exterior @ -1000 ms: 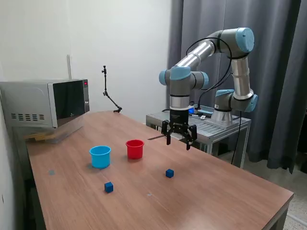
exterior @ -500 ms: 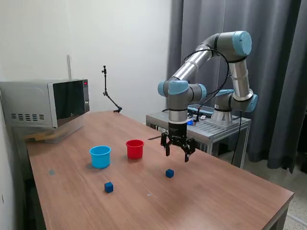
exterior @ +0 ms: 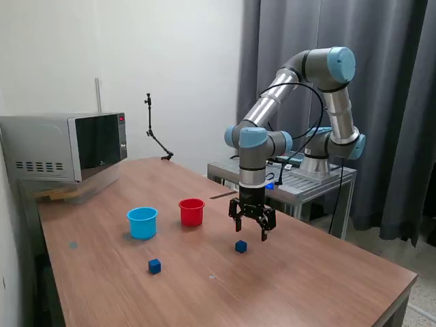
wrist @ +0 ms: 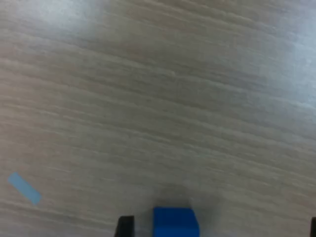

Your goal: Place red objects in the red bin, and blue objects in the blue bin.

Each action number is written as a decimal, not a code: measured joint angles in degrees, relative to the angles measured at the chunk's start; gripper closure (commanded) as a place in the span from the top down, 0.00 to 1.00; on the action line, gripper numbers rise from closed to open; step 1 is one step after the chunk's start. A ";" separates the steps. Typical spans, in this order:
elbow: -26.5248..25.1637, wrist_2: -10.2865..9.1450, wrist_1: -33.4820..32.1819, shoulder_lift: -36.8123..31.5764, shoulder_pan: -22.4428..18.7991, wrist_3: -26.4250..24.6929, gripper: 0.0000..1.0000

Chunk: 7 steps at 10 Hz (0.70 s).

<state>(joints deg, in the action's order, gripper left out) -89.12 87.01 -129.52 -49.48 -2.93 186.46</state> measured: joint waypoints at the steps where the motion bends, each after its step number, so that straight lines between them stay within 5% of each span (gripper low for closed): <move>1: -0.10 0.00 -0.47 0.30 0.08 0.26 1.00; 7: 1.02 0.11 -2.57 2.12 0.68 2.18 1.00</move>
<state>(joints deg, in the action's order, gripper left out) -88.09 87.12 -132.09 -47.36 -2.25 188.63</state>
